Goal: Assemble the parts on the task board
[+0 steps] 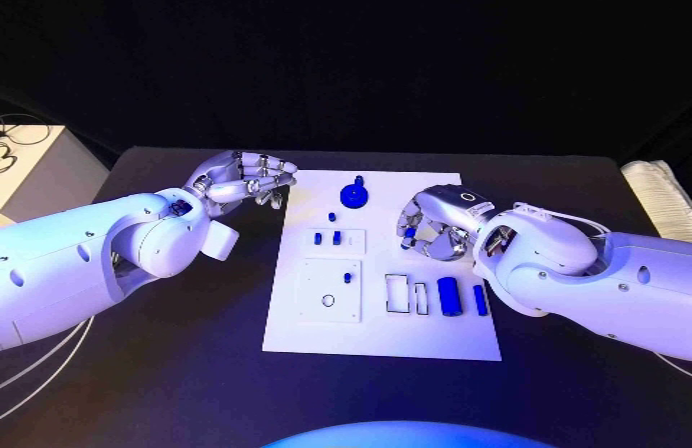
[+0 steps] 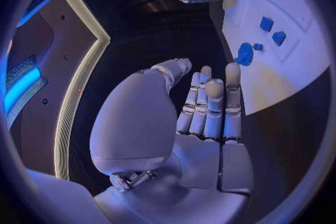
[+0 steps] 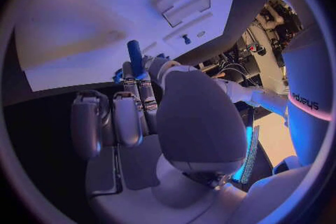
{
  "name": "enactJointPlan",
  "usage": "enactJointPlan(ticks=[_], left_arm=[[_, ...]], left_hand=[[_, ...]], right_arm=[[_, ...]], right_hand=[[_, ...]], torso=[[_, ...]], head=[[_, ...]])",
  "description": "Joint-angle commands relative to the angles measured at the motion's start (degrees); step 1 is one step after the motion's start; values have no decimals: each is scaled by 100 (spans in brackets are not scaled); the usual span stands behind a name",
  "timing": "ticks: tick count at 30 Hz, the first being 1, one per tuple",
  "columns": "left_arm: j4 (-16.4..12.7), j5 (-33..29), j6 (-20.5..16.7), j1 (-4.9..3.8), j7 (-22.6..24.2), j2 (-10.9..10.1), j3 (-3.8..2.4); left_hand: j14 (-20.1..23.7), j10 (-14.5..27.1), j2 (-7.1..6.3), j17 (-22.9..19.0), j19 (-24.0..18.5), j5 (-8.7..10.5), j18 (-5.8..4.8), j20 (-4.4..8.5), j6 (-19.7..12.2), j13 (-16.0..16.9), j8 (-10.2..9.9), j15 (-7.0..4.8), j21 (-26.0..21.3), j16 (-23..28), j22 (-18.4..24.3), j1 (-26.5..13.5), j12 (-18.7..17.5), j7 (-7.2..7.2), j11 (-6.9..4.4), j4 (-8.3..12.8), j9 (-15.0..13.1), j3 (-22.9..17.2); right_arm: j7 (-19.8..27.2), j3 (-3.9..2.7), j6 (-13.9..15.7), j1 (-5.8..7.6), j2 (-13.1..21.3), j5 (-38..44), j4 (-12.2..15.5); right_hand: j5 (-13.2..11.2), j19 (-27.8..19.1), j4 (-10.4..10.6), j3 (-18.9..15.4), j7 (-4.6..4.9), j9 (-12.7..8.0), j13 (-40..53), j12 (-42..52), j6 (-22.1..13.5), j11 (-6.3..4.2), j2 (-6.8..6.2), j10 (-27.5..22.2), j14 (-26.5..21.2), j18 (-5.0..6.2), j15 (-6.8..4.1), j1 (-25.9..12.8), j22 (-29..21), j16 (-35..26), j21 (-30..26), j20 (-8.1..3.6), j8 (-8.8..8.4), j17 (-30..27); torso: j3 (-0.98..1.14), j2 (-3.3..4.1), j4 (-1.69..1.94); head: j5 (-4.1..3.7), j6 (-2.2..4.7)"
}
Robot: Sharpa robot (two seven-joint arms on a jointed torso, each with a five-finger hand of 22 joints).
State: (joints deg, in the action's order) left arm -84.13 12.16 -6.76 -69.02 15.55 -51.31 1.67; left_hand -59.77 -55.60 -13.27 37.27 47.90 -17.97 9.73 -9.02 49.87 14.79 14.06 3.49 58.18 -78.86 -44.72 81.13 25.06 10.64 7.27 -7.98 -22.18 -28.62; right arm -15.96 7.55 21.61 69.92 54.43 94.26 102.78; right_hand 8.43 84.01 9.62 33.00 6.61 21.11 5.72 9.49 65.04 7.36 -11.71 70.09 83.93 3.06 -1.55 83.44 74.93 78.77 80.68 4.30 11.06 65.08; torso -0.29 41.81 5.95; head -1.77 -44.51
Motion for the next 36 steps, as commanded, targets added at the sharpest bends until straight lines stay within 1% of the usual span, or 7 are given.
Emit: enactJointPlan(ticks=[1, 7, 13, 21, 25, 32, 36], left_arm=[[-5, 10, 80, 2, 21, 21, -5], [-2, 10, 84, 3, 17, 41, -5], [-2, 10, 90, 6, 13, 64, -5], [-6, 11, 79, 10, 12, 76, -5], [-14, 11, 76, 10, 10, 80, -5], [-21, 9, 70, 11, 7, 84, -5], [-20, 3, 68, 11, 5, 90, -5]], left_hand=[[-8, 36, 20, 6, 16, -24, 78, -34, -29, 8, 0, 8, -31, -35, 4, 44, 17, 21, -9, 25, 8, 14], [-8, 36, 20, 6, 16, -24, 78, -34, -29, 8, 0, 8, -31, -35, 4, 44, 17, 21, -9, 25, 8, 14], [-8, 36, 20, 6, 16, -24, 78, -34, -29, 8, 0, 8, -31, -35, 4, 44, 17, 21, -9, 25, 8, 14], [-7, 41, 23, 3, 18, -23, 78, -35, -32, 11, 0, 9, -30, -37, 4, 41, 23, 23, -8, 22, 9, 17], [-7, 41, 23, 3, 18, -23, 78, -35, -32, 11, 0, 9, -30, -37, 4, 41, 23, 23, -8, 22, 9, 17], [-7, 41, 23, 3, 18, -23, 78, -35, -32, 11, 0, 9, -30, -37, 4, 41, 23, 23, -8, 22, 9, 17], [-15, 56, 23, 13, 22, -6, 77, -39, -44, 19, 0, 15, -33, -48, 5, 5, 37, 30, -1, -6, 12, 38]], right_arm=[[10, -13, 238, 59, 18, 27, 162], [69, -18, 347, 118, -105, -114, 394], [175, -17, 469, 47, -413, -217, 489], [294, -9, 571, -176, -835, -212, 413], [349, 7, 577, -369, -1079, -154, 252], [405, 47, 556, -598, -1315, -113, 28], [427, 58, 542, -671, -1386, -99, -49]], right_hand=[[6, 242, -516, 497, 19, 12, 181, 8, -34, -498, -40, 565, 135, -88, -47, -24, 836, 22, 50, -44, 41, 8], [6, 248, -565, 519, 19, 26, 201, 1, -40, -501, -52, 575, 133, -92, -52, -44, 852, 18, 68, -48, 46, 2], [7, 241, -613, 549, 26, 37, 216, -16, -57, -495, -51, 567, 130, -88, -50, -60, 842, 14, 52, -49, 44, -6], [7, 240, -649, 573, 30, 44, 228, -28, -68, -491, -45, 563, 129, -88, -48, -70, 843, 11, 52, -49, 42, -12], [7, 238, -673, 587, 33, 48, 236, -35, -74, -489, -46, 560, 128, -86, -46, -75, 840, 9, 46, -49, 41, -16], [7, 238, -687, 596, 33, 51, 240, -39, -76, -487, -42, 560, 129, -87, -46, -78, 841, 11, 47, -48, 41, -11], [7, 237, -698, 604, 34, 54, 244, -41, -78, -486, -39, 561, 128, -86, -45, -81, 840, 9, 45, -48, 41, -16]], torso=[[-7, -4, 1], [-7, -8, -6], [-9, -12, 0], [-10, -2, -1], [-8, 3, 1], [-1, 6, -2], [7, 7, 2]], head=[[6, -6], [47, -22], [113, -50], [177, -57], [224, -81], [298, -124], [310, -145]])
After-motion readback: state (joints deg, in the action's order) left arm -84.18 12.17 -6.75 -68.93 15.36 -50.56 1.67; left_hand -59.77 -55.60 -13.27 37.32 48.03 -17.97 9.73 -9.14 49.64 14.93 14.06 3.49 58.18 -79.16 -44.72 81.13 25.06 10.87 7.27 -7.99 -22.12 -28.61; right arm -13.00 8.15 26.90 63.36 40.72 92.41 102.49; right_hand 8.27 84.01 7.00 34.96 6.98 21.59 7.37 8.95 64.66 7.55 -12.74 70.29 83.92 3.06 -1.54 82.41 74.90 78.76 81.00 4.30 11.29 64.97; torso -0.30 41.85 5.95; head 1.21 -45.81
